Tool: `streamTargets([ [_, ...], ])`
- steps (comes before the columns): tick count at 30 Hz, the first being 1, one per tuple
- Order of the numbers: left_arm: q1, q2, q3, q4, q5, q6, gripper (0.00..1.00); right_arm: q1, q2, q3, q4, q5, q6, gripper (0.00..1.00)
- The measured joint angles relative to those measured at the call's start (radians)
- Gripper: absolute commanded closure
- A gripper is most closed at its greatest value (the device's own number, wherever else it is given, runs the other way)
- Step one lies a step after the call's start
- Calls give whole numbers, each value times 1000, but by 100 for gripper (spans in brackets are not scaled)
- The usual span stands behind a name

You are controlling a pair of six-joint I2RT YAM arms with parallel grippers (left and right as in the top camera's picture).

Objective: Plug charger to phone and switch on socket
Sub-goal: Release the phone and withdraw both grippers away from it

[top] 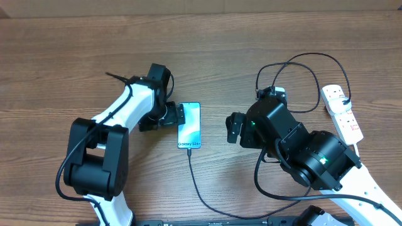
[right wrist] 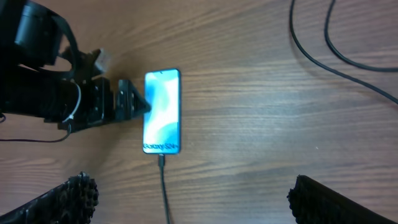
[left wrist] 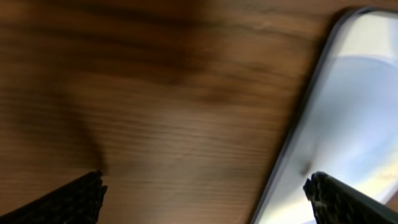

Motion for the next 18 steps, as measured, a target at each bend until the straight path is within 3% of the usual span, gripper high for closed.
streamTargets([
  [5,1,-85,181,-55,-53,9,0,0,0,0,10,-2,113,0],
  [11,-1,-473,255,-69,-77,29,0,0,19,0,-26,5,268,0],
  [18,-1,-858,255,-229,-227,47,0,0,55,-2,-239,92,473,0],
])
